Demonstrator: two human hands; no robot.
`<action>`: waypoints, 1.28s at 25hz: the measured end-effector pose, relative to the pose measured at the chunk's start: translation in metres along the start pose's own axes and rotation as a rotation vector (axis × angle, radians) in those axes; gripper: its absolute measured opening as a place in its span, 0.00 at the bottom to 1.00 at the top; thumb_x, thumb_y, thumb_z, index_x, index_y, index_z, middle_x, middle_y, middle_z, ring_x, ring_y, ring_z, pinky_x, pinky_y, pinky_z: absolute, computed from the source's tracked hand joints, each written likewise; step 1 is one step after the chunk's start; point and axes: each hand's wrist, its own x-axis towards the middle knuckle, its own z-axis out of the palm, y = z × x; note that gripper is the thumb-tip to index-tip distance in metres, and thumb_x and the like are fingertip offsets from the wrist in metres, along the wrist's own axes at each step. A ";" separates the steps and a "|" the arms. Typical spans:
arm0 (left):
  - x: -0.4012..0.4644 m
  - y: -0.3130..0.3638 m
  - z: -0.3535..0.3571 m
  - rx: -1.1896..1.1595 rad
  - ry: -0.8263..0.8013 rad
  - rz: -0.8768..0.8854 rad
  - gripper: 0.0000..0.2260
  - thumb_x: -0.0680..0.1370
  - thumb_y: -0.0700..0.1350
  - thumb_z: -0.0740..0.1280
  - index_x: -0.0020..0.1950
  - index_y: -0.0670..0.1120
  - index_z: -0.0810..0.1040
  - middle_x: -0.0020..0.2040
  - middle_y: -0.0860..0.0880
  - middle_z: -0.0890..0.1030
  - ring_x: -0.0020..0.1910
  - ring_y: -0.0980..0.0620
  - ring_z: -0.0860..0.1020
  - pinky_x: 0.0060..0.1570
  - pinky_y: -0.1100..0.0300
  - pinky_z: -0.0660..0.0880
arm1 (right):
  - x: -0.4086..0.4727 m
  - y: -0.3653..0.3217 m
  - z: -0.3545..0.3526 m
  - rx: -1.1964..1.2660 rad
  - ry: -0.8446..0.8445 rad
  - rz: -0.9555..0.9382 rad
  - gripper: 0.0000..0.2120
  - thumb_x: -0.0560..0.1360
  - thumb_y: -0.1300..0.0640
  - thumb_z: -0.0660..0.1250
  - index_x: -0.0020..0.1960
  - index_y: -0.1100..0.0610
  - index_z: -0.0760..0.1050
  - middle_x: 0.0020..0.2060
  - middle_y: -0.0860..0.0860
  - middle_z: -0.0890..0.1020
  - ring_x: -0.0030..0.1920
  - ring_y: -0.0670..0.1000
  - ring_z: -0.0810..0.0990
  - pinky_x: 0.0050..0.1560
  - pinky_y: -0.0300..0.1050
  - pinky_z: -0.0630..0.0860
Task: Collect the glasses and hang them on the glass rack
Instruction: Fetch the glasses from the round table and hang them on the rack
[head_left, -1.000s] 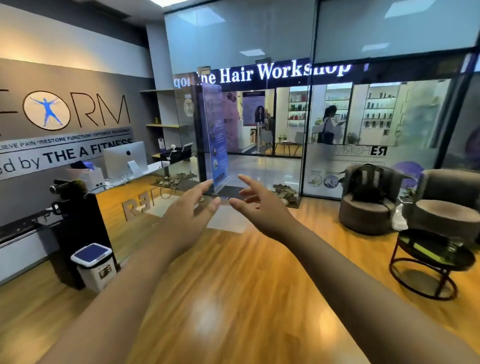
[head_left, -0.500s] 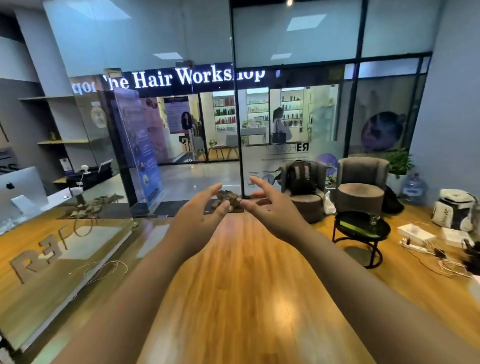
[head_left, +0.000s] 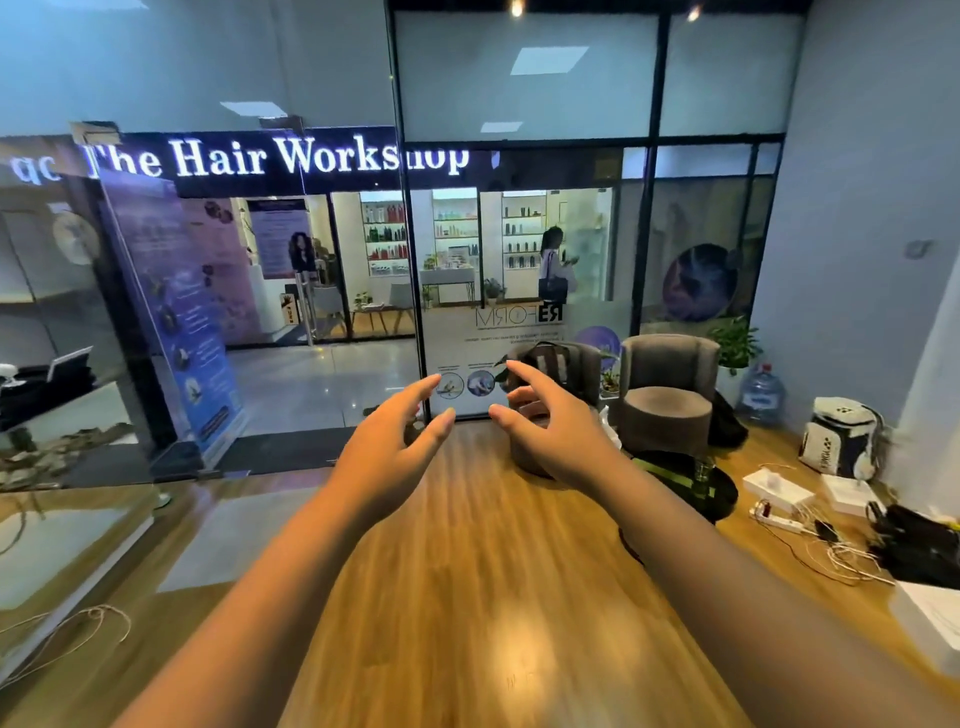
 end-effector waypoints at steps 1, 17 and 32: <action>0.017 -0.010 0.009 0.005 -0.006 -0.002 0.27 0.83 0.62 0.62 0.81 0.57 0.65 0.77 0.56 0.72 0.73 0.55 0.71 0.67 0.54 0.71 | 0.017 0.013 -0.002 -0.006 0.002 0.014 0.35 0.78 0.35 0.69 0.81 0.39 0.62 0.62 0.43 0.77 0.60 0.44 0.78 0.53 0.37 0.75; 0.311 -0.190 0.124 -0.074 -0.138 0.044 0.27 0.82 0.65 0.61 0.81 0.61 0.63 0.78 0.57 0.70 0.75 0.54 0.70 0.69 0.51 0.70 | 0.283 0.189 0.023 -0.084 0.102 0.148 0.35 0.77 0.32 0.67 0.81 0.37 0.62 0.68 0.45 0.78 0.64 0.47 0.77 0.61 0.49 0.77; 0.546 -0.288 0.265 -0.230 -0.270 0.169 0.27 0.82 0.63 0.62 0.81 0.59 0.65 0.76 0.55 0.73 0.73 0.54 0.70 0.68 0.53 0.70 | 0.466 0.338 0.011 -0.105 0.258 0.304 0.33 0.80 0.36 0.68 0.81 0.39 0.61 0.71 0.47 0.77 0.67 0.48 0.76 0.59 0.44 0.73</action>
